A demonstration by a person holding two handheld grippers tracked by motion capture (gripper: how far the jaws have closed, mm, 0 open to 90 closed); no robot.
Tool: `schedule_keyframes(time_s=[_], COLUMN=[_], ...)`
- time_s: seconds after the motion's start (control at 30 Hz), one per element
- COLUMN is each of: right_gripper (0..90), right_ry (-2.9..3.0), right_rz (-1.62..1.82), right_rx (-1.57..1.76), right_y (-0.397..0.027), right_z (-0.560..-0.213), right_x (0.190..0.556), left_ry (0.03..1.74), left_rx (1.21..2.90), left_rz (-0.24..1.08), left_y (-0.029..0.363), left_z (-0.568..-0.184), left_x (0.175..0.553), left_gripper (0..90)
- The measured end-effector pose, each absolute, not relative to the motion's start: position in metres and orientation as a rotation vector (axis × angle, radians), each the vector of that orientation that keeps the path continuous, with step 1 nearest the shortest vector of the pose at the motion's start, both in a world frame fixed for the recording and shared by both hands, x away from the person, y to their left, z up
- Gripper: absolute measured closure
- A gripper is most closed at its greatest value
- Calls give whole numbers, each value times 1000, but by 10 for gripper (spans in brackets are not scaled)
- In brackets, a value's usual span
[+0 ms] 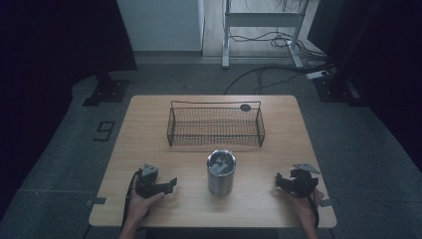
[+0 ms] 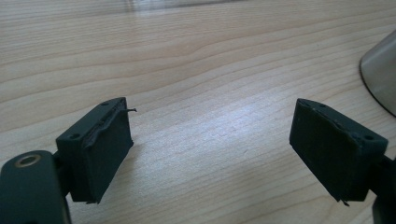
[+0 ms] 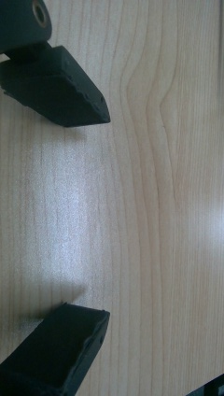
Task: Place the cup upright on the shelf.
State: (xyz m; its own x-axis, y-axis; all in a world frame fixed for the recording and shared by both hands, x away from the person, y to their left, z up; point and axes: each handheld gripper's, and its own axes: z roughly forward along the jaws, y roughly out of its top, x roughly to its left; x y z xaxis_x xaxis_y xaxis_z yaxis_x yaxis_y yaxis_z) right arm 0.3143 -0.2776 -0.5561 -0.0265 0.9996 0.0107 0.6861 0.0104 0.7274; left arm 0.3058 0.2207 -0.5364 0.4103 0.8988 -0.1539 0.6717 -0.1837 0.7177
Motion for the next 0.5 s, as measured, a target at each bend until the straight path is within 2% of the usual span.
schedule_keyframes(time_s=[0.5], right_gripper=[66], right_ry=[1779], right_rz=[785], right_rx=[1719], right_y=[-281], right_z=[-556], right_x=[313], left_ry=[1349], left_rx=[1935], left_rz=[408], left_y=[228], left_z=[-537], left_x=[305], left_gripper=[131])
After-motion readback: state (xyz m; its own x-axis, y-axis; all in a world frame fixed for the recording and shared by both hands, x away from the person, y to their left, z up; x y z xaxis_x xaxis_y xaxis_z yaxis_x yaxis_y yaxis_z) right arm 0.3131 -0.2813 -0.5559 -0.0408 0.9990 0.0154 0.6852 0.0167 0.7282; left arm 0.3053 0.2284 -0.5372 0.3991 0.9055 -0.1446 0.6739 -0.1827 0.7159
